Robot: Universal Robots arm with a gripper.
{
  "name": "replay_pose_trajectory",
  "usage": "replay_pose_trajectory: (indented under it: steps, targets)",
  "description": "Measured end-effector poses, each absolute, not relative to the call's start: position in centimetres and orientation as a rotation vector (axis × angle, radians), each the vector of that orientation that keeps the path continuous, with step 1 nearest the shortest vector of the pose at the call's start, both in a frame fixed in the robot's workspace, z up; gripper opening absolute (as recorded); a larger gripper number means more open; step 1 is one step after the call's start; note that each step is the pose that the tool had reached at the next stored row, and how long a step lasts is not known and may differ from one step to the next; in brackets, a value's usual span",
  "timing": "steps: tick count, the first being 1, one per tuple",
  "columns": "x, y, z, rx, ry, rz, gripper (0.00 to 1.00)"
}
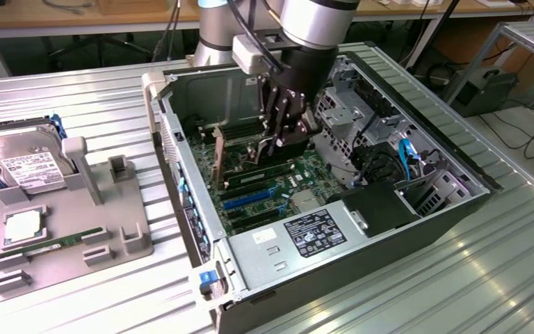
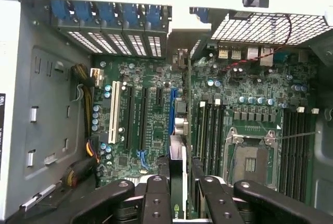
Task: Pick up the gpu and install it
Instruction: 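Insert the gpu into the slot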
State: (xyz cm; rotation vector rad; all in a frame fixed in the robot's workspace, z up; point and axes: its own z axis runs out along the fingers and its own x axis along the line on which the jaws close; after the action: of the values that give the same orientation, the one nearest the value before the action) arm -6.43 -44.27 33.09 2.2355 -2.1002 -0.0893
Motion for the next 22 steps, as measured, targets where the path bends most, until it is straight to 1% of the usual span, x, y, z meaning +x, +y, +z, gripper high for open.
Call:
replay_pose_trajectory:
  steps: [5, 10, 14, 18, 22]
  targets:
    - [-6.6, -44.4, 32.5, 2.222, -2.114, -0.090, 0.26]
    - [-6.7, -45.6, 32.2, 2.222, -2.116, -0.091, 0.26]
    - [-6.8, -45.6, 31.4, 2.198, -2.143, -0.091, 0.26]
    - [-7.9, -45.6, 30.6, 2.201, -2.154, -0.078, 0.26]
    - [-8.0, -45.6, 30.1, 2.168, -2.191, -0.076, 0.26]
